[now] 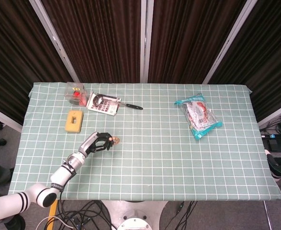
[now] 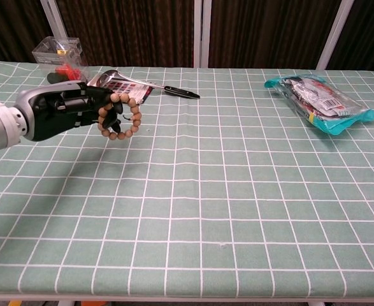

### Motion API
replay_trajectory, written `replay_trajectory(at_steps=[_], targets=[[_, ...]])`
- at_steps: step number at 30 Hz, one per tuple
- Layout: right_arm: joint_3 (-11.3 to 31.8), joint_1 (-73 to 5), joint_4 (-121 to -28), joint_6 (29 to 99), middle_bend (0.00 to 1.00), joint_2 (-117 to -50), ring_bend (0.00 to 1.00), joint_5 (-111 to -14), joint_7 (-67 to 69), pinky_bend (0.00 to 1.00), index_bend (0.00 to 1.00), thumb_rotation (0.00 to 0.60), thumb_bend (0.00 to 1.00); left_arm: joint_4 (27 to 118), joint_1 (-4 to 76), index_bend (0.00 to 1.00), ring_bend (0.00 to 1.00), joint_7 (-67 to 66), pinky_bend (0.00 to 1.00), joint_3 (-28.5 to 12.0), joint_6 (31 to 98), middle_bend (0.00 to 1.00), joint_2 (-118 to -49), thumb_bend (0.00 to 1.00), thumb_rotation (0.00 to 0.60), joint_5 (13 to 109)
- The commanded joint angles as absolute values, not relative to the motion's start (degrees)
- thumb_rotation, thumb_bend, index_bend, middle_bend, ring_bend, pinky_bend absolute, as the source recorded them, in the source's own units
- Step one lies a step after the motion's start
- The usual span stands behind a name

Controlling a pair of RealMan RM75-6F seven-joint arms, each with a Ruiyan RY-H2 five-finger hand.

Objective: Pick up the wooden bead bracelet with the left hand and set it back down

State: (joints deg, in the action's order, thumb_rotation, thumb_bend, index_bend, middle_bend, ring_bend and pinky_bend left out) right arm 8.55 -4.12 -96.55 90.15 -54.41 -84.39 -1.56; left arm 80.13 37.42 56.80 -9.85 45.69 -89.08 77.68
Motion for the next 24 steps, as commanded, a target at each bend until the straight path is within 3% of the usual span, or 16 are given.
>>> replay_trajectory(at_steps=[1,6,9,10,13,15,17,24], targets=[[8.6,-4.1,-96.5,90.2,0.18,-54.4,0.00,-84.4,-1.5,0.00,0.10,0.600,0.14,80.2,37.4,0.53,0.46,56.7,0.13,-9.8,45.7,0.67,-89.1,0.68,0.489,77.8],[8.6,-4.1,-96.4,90.1,0.18,-54.5,0.00,-84.4,-1.3,0.00,0.10,0.600,0.14,80.2,37.5,0.50,0.46,56.4,0.13,-9.7,45.9,0.65,-89.0,0.78,0.593,78.1],[8.6,-4.1,-96.3,90.0,0.18,-54.5,0.00,-84.3,-1.3,0.00,0.10,0.600,0.14,80.4,37.6,0.49,0.46,56.9,0.13,-9.7,45.7,0.64,-89.0,0.82,0.591,78.1],[8.5,-4.2,-96.3,89.9,0.18,-54.5,0.00,-84.3,-1.2,0.00,0.10,0.600,0.14,80.4,37.6,0.49,0.46,57.1,0.13,-9.8,45.7,0.64,-88.9,0.82,0.556,78.1],[8.5,-4.2,-96.2,89.9,0.18,-54.6,0.00,-84.3,-1.2,0.00,0.10,0.600,0.14,80.8,37.6,0.49,0.46,59.1,0.13,-10.0,45.3,0.64,-88.5,0.80,0.331,78.1],[8.5,-4.2,-96.2,89.9,0.18,-54.6,0.00,-84.2,-1.2,0.00,0.10,0.600,0.14,81.1,37.7,0.49,0.46,60.3,0.13,-9.9,44.8,0.64,-88.0,0.79,0.244,78.3],[8.5,-4.2,-96.2,89.8,0.18,-54.6,0.00,-84.3,-1.1,0.00,0.10,0.600,0.14,82.1,37.9,0.49,0.46,62.2,0.13,-9.9,43.8,0.64,-87.2,0.78,0.184,78.4],[8.5,-4.1,-96.1,89.9,0.18,-54.6,0.00,-84.3,-1.0,0.00,0.10,0.600,0.14,89.8,39.4,0.48,0.46,80.8,0.13,-10.8,35.2,0.64,-80.7,0.74,0.070,80.4]])
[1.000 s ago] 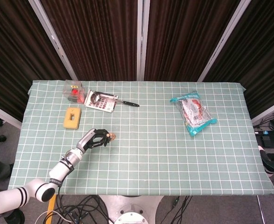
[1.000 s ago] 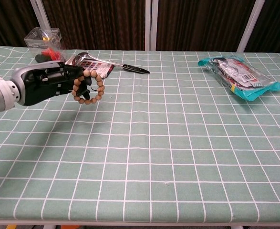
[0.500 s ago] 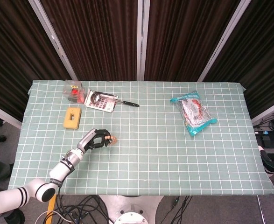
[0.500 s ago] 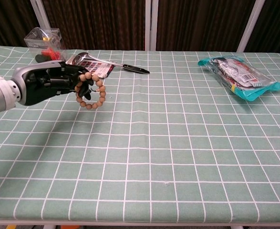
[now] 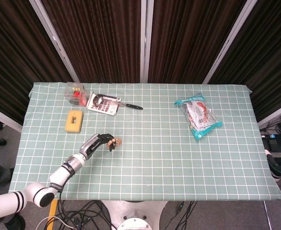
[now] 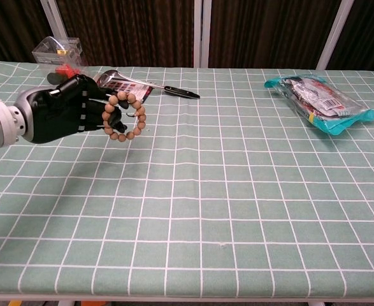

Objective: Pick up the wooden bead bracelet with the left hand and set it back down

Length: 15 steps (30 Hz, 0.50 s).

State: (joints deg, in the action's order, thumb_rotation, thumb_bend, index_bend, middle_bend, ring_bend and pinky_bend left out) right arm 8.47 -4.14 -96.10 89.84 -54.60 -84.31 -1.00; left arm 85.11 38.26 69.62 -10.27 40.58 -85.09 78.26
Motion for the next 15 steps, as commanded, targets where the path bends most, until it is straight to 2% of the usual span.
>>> replay_trajectory(at_steps=[1,6,10,15], targets=[[8.5,-4.1,-96.1,89.9,0.18,-54.6,0.00,-84.4,-0.9,0.00,0.10,0.600,0.14,90.1,39.6,0.48,0.46,82.6,0.13,-10.7,34.9,0.63,-80.2,0.74,0.055,81.5],[8.3,-4.0,-95.7,89.9,0.18,-54.8,0.00,-84.5,-0.4,0.00,0.10,0.600,0.14,88.4,40.3,0.44,0.42,87.3,0.13,-9.1,36.8,0.60,-79.5,0.68,0.004,87.1],[8.1,-4.0,-95.2,89.9,0.18,-55.0,0.00,-84.9,0.2,0.00,0.10,0.600,0.14,85.8,40.9,0.37,0.36,86.6,0.13,-7.8,38.4,0.54,-80.0,0.63,0.000,88.5],[7.6,-3.9,-94.2,90.1,0.18,-55.3,0.00,-85.9,1.4,0.00,0.10,0.600,0.14,81.1,40.8,0.28,0.24,73.7,0.13,-7.1,41.7,0.43,-81.3,0.52,0.000,87.9]])
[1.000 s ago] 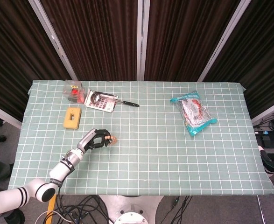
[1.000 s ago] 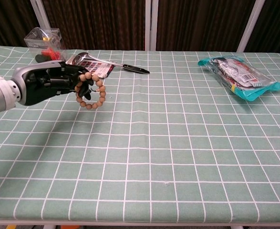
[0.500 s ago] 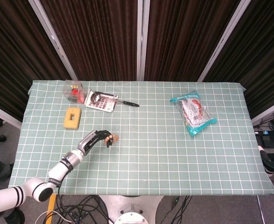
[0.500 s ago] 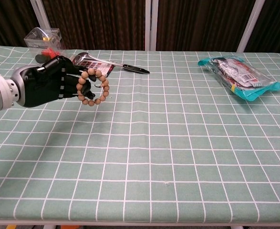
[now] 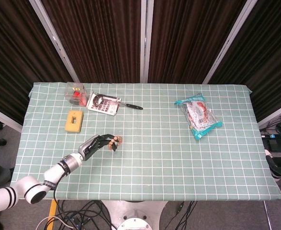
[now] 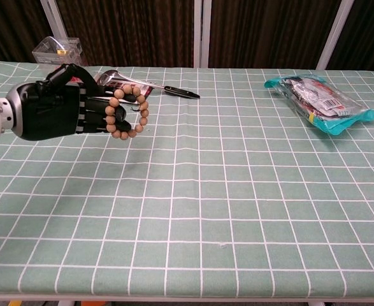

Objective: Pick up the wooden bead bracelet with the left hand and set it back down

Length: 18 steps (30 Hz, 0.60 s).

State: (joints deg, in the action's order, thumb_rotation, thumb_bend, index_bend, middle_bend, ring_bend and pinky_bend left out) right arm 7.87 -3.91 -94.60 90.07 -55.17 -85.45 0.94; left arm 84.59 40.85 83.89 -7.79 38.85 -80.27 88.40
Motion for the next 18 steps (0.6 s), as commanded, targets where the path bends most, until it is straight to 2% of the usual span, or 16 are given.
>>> replay_trajectory(at_steps=[1,7,9,12,14,15,16,17,18], targets=[[7.5,-3.9,-94.0,90.2,0.18,-55.4,0.00,-86.2,1.6,0.00,0.10,0.600,0.14,80.4,40.4,0.27,0.22,69.8,0.13,-7.3,42.7,0.40,-81.7,0.49,0.000,87.1],[6.6,-3.7,-92.3,90.3,0.18,-56.5,0.00,-87.6,3.5,0.00,0.10,0.600,0.14,79.1,36.9,0.26,0.18,37.1,0.13,-9.0,52.3,0.35,-83.7,0.35,0.001,80.5],[6.4,-3.6,-91.8,90.3,0.18,-57.0,0.00,-87.6,3.9,0.00,0.10,0.600,0.14,79.3,36.0,0.26,0.17,24.3,0.13,-9.1,55.7,0.34,-83.4,0.28,0.025,79.0],[6.2,-3.4,-91.5,90.2,0.18,-57.5,0.00,-87.4,4.1,0.00,0.10,0.600,0.14,80.6,34.4,0.28,0.17,9.5,0.12,-10.1,61.6,0.34,-82.5,0.18,0.136,76.9],[6.1,-3.3,-91.3,90.0,0.17,-57.7,0.00,-87.1,4.1,0.00,0.10,0.600,0.14,81.2,32.8,0.30,0.17,4.3,0.11,-11.1,66.8,0.35,-82.6,0.15,0.191,76.4],[6.0,-3.3,-91.3,89.7,0.17,-57.8,0.00,-86.9,3.9,0.00,0.10,0.600,0.14,81.3,31.8,0.32,0.17,2.3,0.11,-11.4,69.7,0.35,-82.7,0.14,0.244,76.6],[5.9,-3.3,-91.3,89.4,0.17,-57.8,0.00,-86.7,3.9,0.00,0.10,0.600,0.14,81.5,31.2,0.33,0.17,1.4,0.11,-11.6,71.2,0.36,-82.4,0.14,0.342,76.8],[5.9,-3.3,-91.3,89.2,0.17,-57.8,0.00,-86.6,4.0,0.00,0.10,0.600,0.14,81.6,30.4,0.35,0.18,0.6,0.11,-11.7,72.7,0.37,-82.0,0.14,0.473,76.9],[5.9,-3.4,-91.2,89.0,0.17,-57.8,0.00,-86.4,4.2,0.00,0.10,0.600,0.14,81.8,29.5,0.35,0.19,-0.2,0.12,-11.7,74.5,0.37,-81.4,0.14,0.537,77.0]])
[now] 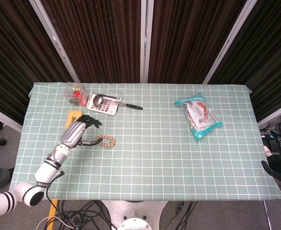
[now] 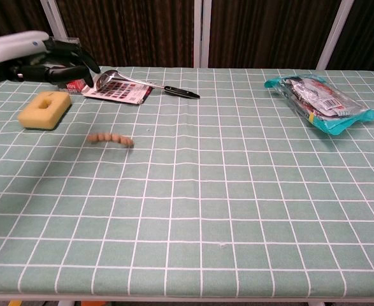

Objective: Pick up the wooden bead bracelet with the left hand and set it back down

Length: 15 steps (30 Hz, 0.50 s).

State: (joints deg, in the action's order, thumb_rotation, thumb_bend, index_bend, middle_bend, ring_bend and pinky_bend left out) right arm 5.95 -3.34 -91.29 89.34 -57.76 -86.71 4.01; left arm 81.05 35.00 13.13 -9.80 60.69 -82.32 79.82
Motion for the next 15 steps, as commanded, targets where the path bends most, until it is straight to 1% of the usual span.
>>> replay_trajectory(at_steps=[1,2,5,9,11,12,13,15], targets=[[5.9,-3.4,-91.1,88.9,0.17,-57.9,0.00,-86.3,4.3,0.00,0.10,0.600,0.14,82.0,28.7,0.36,0.20,-0.5,0.13,-11.7,75.7,0.38,-80.8,0.14,0.587,77.1],[6.0,-3.5,-90.9,88.9,0.17,-58.0,0.00,-86.3,4.5,0.00,0.10,0.600,0.15,82.2,27.8,0.37,0.21,-1.1,0.14,-11.8,77.1,0.39,-80.3,0.14,0.600,76.8],[5.9,-3.7,-90.2,88.2,0.16,-58.4,0.00,-86.3,5.4,0.00,0.10,0.600,0.15,81.7,24.4,0.40,0.25,-3.4,0.14,-12.1,83.0,0.41,-78.9,0.14,0.600,76.8],[5.0,-4.5,-89.5,85.9,0.14,-58.4,0.00,-87.0,9.4,0.00,0.08,0.600,0.15,81.8,19.4,0.39,0.26,-5.0,0.13,-9.6,87.8,0.41,-74.5,0.14,0.600,78.4],[4.3,-5.0,-89.2,84.7,0.09,-58.3,0.00,-88.0,11.7,0.00,0.03,0.600,0.16,83.1,17.1,0.36,0.23,-4.9,0.10,-7.6,88.4,0.38,-72.0,0.14,0.600,79.0],[3.9,-5.3,-89.0,84.0,0.08,-58.2,0.00,-88.6,13.0,0.00,0.02,0.600,0.16,84.7,15.6,0.35,0.21,-5.2,0.09,-6.3,88.2,0.36,-70.2,0.14,0.600,78.5],[3.7,-5.6,-88.8,83.6,0.06,-58.2,0.00,-89.0,13.5,0.00,0.00,0.600,0.17,86.1,14.5,0.32,0.17,-5.8,0.07,-5.5,87.9,0.32,-68.9,0.14,0.600,77.9],[3.4,-6.0,-88.5,83.1,0.03,-58.4,0.00,-89.5,13.5,0.00,0.00,0.600,0.17,90.0,12.2,0.28,0.11,-7.3,0.05,-3.7,87.0,0.25,-66.2,0.14,0.600,76.1]])
